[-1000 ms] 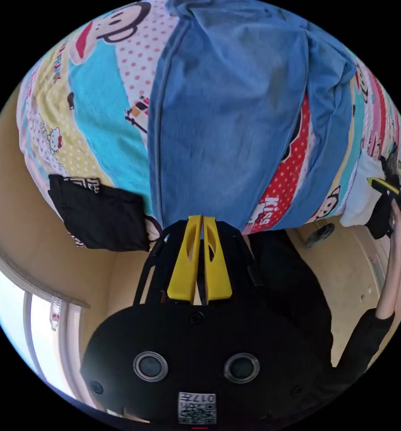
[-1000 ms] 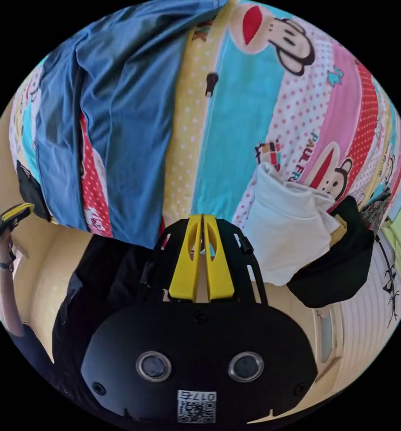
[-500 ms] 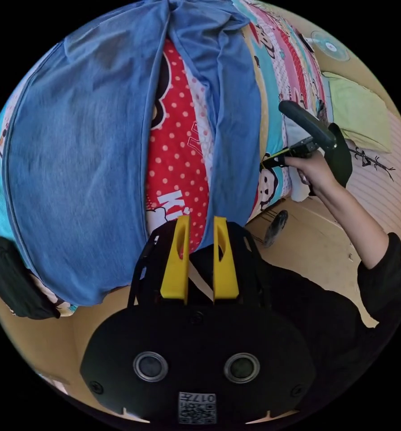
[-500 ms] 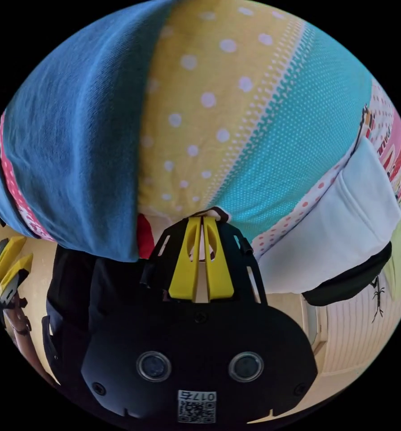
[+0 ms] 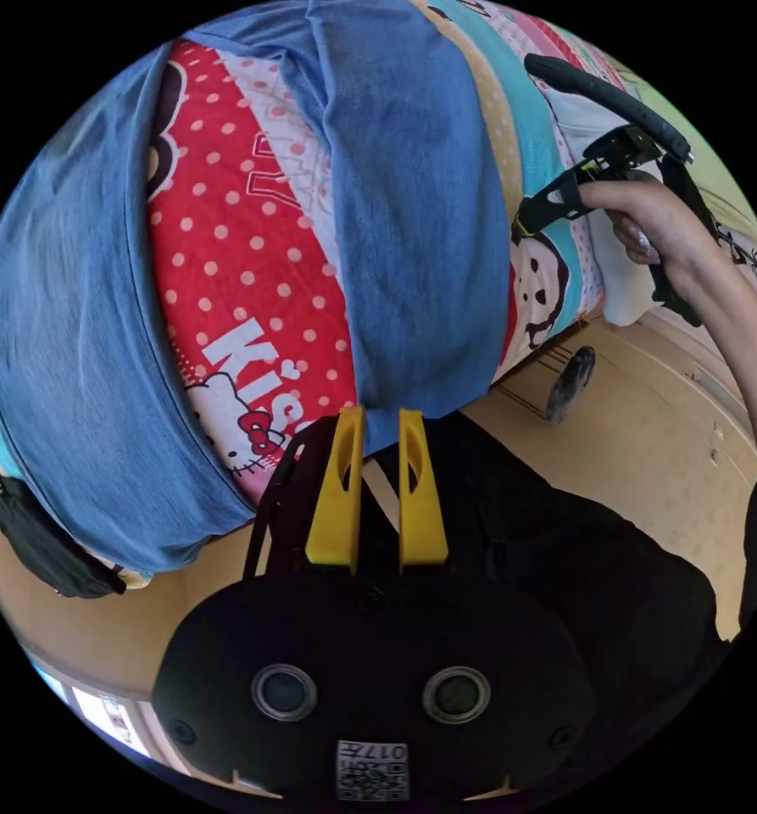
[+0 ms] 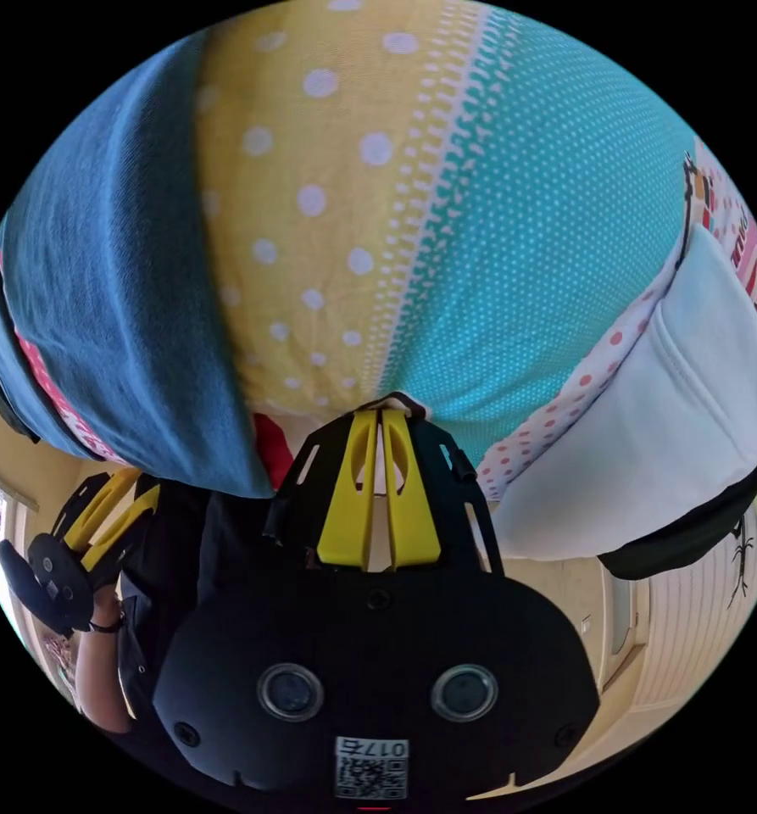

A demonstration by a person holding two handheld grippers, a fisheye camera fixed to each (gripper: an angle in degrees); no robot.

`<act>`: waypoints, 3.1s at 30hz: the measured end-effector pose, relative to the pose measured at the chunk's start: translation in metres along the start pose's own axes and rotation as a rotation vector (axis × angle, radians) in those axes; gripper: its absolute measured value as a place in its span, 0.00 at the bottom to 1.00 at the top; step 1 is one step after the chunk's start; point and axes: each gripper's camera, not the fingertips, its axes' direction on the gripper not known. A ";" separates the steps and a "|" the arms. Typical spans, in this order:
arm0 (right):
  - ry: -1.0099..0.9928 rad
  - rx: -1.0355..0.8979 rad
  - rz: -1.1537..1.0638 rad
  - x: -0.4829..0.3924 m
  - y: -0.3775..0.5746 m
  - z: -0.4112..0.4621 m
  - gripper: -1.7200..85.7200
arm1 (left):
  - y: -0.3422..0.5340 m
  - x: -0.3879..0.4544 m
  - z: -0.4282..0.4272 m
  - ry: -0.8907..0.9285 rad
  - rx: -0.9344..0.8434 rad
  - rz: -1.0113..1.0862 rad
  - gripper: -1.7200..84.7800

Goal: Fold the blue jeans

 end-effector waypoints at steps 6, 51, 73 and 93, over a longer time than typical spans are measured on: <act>-0.054 0.037 0.005 0.041 0.010 -0.003 0.03 | 0.009 -0.029 -0.011 -0.091 0.028 0.050 0.10; -0.928 0.785 0.123 0.300 0.017 -0.068 0.09 | 0.267 -0.074 -0.148 0.944 0.444 -0.012 0.01; -1.536 0.660 -0.485 0.094 -0.032 -0.015 0.09 | 0.581 -0.337 -0.187 1.370 0.870 -0.802 0.01; -0.893 0.548 -0.386 0.072 0.164 0.350 0.11 | 0.571 -0.367 -0.223 0.951 0.609 -0.476 0.04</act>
